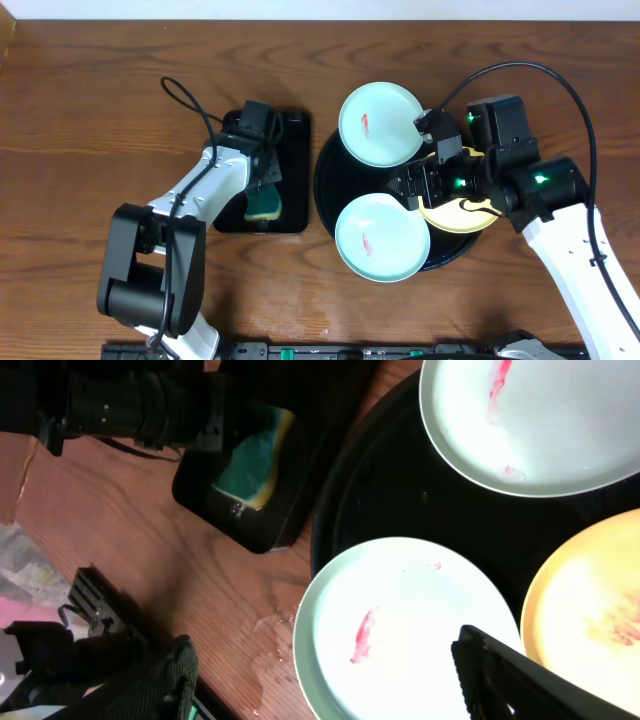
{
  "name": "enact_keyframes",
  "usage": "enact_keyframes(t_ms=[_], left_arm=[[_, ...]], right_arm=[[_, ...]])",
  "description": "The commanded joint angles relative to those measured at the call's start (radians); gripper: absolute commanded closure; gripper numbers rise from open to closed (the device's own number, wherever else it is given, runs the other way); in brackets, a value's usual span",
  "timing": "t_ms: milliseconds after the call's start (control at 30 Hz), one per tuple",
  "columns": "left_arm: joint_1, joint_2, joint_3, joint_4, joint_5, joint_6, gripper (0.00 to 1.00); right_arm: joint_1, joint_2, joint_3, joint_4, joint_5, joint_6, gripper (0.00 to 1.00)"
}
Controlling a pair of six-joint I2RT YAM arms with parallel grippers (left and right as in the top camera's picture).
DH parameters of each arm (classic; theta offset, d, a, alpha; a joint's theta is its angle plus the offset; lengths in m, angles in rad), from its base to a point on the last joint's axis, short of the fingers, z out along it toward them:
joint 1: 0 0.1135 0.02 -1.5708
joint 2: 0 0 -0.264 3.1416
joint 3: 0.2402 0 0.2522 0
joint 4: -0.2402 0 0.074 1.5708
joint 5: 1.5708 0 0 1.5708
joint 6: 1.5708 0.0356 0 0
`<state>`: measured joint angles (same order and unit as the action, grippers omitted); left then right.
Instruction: Clean dirty plates on tray and stack at the side
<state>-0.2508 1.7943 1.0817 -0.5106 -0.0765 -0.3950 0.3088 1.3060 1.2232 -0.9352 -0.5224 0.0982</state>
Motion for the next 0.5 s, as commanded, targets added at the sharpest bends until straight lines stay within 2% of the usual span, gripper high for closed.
enact_keyframes(t_ms=[0,200,233,267,300,333,467], left_arm=[[0.003,0.037,-0.009,-0.003,-0.003,0.002,0.92],[0.003,-0.006,0.038,-0.036,0.044,0.063,0.91],[0.003,-0.026,0.053,-0.050,0.047,0.062,0.65],[0.003,-0.043,0.063,-0.064,0.047,0.062,0.33],[0.003,-0.065,0.071,-0.081,0.047,0.062,0.26],[0.003,-0.087,0.071,-0.095,0.047,0.062,0.24],[0.003,-0.121,0.063,-0.131,0.042,0.061,0.24]], right_arm=[[0.009,-0.006,0.016,-0.006,-0.002,0.000,0.20],[0.009,-0.006,0.016,-0.019,-0.002,0.002,0.20],[0.009,-0.006,0.016,-0.019,-0.002,0.001,0.20],[0.009,-0.006,0.016,-0.019,-0.001,0.001,0.20],[0.009,-0.006,0.016,-0.019,-0.001,0.001,0.20],[0.009,-0.006,0.016,-0.019,-0.002,0.002,0.20],[0.009,-0.006,0.016,-0.019,-0.001,0.001,0.20]])
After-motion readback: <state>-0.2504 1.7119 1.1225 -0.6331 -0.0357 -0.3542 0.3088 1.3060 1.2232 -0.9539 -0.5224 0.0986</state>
